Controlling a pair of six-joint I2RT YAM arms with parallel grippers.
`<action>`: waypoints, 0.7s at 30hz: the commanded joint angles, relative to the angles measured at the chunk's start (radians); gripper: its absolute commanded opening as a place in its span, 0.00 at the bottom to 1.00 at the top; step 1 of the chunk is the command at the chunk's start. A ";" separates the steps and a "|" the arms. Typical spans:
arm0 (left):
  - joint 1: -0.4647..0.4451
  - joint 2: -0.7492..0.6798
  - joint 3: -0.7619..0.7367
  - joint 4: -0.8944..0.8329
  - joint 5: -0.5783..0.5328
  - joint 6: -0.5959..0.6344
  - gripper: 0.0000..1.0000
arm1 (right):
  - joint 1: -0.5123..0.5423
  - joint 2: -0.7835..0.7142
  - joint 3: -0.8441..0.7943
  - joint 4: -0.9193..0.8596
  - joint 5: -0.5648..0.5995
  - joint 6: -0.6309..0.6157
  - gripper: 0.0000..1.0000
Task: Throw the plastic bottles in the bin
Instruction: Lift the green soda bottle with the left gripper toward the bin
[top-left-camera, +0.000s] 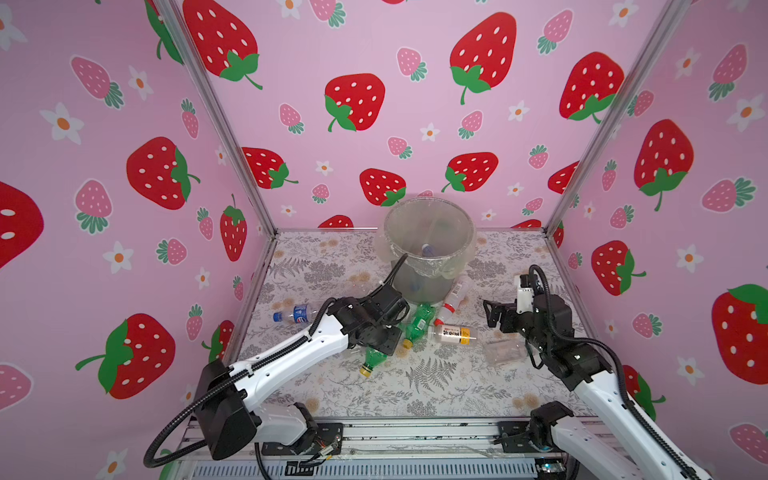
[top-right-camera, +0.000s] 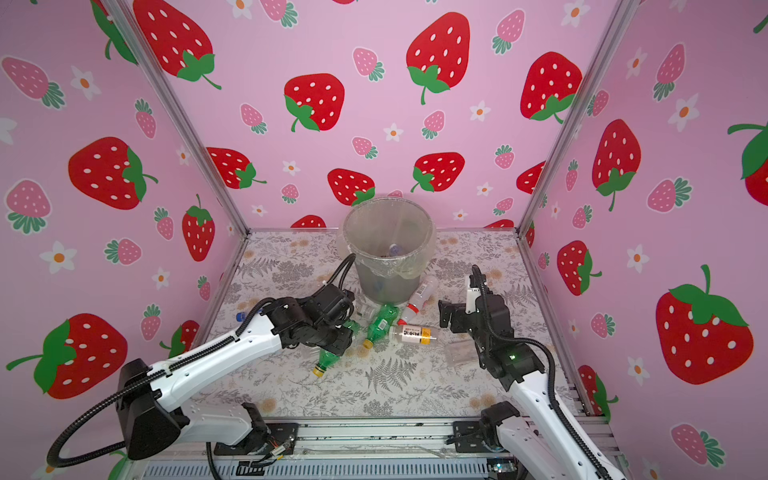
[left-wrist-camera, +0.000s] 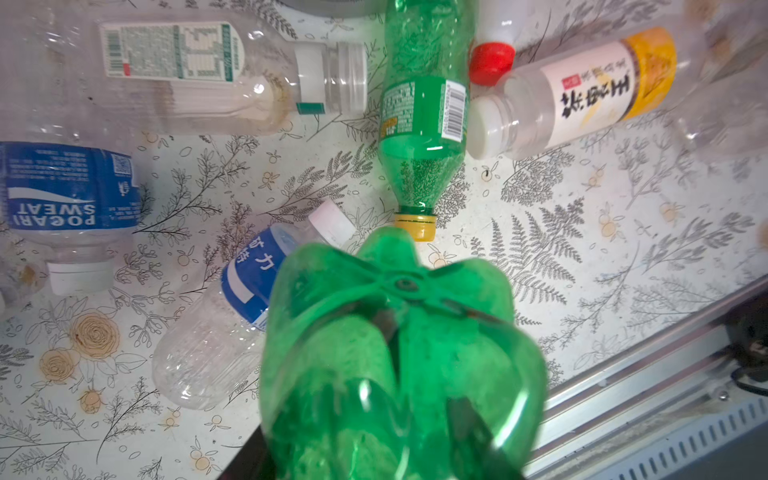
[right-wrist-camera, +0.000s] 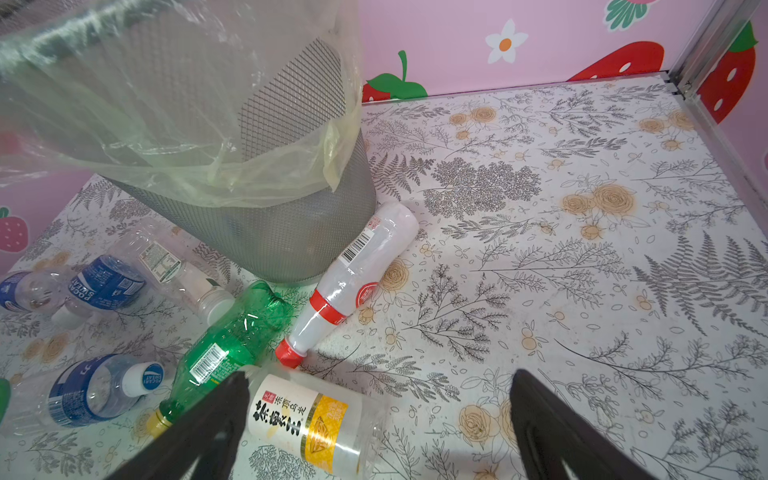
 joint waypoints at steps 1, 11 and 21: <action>0.037 -0.055 0.040 0.016 0.051 0.016 0.56 | -0.005 0.007 -0.010 0.010 0.004 0.010 0.99; 0.190 -0.131 0.095 0.085 0.171 0.052 0.51 | -0.006 0.026 -0.005 0.022 0.004 0.017 0.99; 0.306 -0.207 0.143 0.281 0.367 0.061 0.49 | -0.006 0.069 0.004 0.042 0.004 0.015 0.99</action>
